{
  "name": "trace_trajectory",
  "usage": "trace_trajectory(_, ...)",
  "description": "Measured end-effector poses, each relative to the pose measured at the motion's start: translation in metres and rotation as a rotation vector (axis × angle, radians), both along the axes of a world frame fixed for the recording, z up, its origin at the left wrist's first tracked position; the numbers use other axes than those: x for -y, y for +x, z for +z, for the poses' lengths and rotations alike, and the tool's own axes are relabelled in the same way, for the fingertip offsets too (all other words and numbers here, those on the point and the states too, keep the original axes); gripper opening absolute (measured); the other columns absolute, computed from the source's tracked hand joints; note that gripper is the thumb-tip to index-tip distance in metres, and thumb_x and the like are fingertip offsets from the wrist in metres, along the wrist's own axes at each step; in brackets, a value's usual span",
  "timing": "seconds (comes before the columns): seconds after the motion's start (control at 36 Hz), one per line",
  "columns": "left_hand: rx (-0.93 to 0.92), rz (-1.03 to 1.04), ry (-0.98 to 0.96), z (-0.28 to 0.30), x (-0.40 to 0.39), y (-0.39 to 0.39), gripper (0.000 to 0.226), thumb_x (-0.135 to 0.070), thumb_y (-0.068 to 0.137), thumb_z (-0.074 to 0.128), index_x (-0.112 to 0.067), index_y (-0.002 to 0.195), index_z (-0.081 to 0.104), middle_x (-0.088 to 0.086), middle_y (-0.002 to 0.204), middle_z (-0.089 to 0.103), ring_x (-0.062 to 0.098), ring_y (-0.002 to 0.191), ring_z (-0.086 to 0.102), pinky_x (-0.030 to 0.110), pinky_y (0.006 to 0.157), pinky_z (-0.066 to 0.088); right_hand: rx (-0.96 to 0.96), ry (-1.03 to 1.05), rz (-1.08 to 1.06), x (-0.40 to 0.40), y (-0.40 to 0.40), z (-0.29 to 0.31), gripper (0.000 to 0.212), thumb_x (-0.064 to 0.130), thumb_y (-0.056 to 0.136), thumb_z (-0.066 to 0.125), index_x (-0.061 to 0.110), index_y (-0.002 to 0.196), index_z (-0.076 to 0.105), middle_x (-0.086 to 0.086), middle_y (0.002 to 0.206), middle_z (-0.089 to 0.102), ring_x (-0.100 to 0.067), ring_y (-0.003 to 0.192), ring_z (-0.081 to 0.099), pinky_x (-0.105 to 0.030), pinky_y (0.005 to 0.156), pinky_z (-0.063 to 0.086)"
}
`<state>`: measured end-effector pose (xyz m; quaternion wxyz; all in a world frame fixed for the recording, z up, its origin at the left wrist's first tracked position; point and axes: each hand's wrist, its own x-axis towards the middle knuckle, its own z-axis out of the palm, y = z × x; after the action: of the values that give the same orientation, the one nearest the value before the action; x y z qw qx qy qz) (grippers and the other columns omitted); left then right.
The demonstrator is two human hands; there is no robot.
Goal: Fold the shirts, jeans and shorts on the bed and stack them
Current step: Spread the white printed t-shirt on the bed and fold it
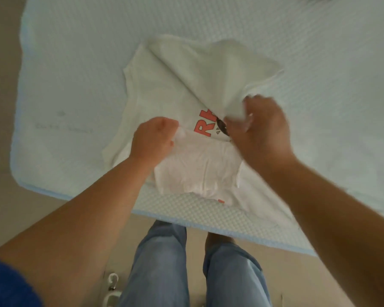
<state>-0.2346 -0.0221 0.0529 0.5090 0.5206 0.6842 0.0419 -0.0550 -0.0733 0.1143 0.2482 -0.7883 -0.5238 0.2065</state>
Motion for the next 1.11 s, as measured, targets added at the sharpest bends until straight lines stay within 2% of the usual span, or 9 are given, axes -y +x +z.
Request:
trace_trajectory(0.11,0.397,0.682,-0.449,0.019,-0.014,-0.016,0.040,-0.051,0.091,0.047,-0.016,0.079,0.061,0.002,0.065,0.066,0.015,0.051,0.063,0.022,0.052,0.046,0.111,-0.118,0.492,0.042,-0.050,0.004,0.020,0.003,0.062,0.069,0.013,0.079,0.068,-0.004,0.066,0.058,-0.027,0.066,0.055,-0.038,0.076,0.046)
trace_trajectory(0.25,0.414,0.522,-0.572,0.016,-0.016,-0.042,0.063,-0.071,0.083,0.038,-0.015,0.099,0.064,0.004,0.080,0.074,0.018,0.069,0.071,0.029,0.057,0.054,0.147,-0.495,0.692,0.071,-0.061,-0.027,0.024,0.016,0.078,0.062,0.023,0.100,0.066,0.000,0.093,0.060,-0.023,0.092,0.054,-0.033,0.094,0.034)
trace_trajectory(0.33,0.257,0.274,-0.492,0.013,-0.008,-0.037,0.031,-0.046,0.087,0.057,-0.018,0.099,0.066,0.001,0.086,0.074,0.017,0.077,0.070,0.030,0.066,0.053,0.136,-0.515,0.599,0.076,-0.054,-0.036,0.018,0.015,0.079,0.065,0.022,0.095,0.067,0.000,0.093,0.060,-0.023,0.092,0.055,-0.034,0.088,0.039)
trace_trajectory(0.44,0.132,0.238,-0.250,0.012,0.011,-0.028,0.008,-0.014,0.081,0.068,-0.014,0.088,0.066,0.008,0.088,0.071,0.016,0.071,0.067,0.028,0.065,0.056,0.012,-0.360,0.486,0.080,-0.047,-0.033,0.006,0.010,0.079,0.065,0.014,0.084,0.066,-0.003,0.085,0.063,-0.025,0.080,0.058,-0.037,0.076,0.047)
trace_trajectory(0.56,0.143,0.215,-0.165,0.022,0.035,-0.031,0.006,-0.024,0.071,0.067,-0.019,0.071,0.064,0.008,0.074,0.070,0.021,0.066,0.064,0.035,0.066,0.053,-0.087,-0.283,0.444,0.090,-0.042,-0.024,0.005,0.009,0.082,0.056,0.009,0.082,0.060,-0.004,0.079,0.061,-0.022,0.069,0.056,-0.030,0.068,0.045)
trace_trajectory(0.72,0.192,0.386,-0.335,0.021,0.053,-0.040,0.008,-0.007,0.086,0.060,-0.010,0.079,0.061,0.002,0.070,0.070,0.013,0.058,0.068,0.023,0.050,0.051,-0.134,-0.271,0.361,0.083,-0.030,-0.010,0.007,0.008,0.087,0.054,0.006,0.088,0.061,-0.004,0.081,0.063,-0.019,0.061,0.057,-0.026,0.053,0.043)
trace_trajectory(0.83,0.220,0.393,-0.434,0.019,0.044,-0.036,0.005,-0.007,0.087,0.059,-0.008,0.082,0.059,0.011,0.078,0.067,0.019,0.061,0.066,0.027,0.052,0.053,-0.176,-0.310,0.268,0.062,-0.022,-0.010,0.008,0.013,0.092,0.054,0.009,0.096,0.060,0.002,0.083,0.060,-0.013,0.067,0.051,-0.027,0.060,0.041)
trace_trajectory(0.97,0.310,0.318,-0.534,0.030,0.042,-0.030,0.011,-0.004,0.089,0.053,-0.007,0.078,0.055,0.001,0.047,0.057,0.020,0.051,0.066,0.023,0.046,0.052,-0.230,-0.292,0.113,0.036,-0.007,-0.017,0.009,0.019,0.092,0.053,0.016,0.098,0.058,0.008,0.079,0.057,-0.013,0.072,0.052,-0.020,0.062,0.033)
trace_trajectory(1.11,0.391,0.663,-0.535,0.029,0.022,-0.019,0.015,-0.015,0.092,0.052,-0.009,0.079,0.054,-0.001,0.044,0.056,0.016,0.045,0.064,0.018,0.042,0.049,-0.185,-0.317,0.034,0.002,0.012,-0.032,0.013,0.027,0.091,0.055,0.019,0.100,0.061,0.005,0.082,0.059,-0.019,0.081,0.057,-0.019,0.063,0.032)
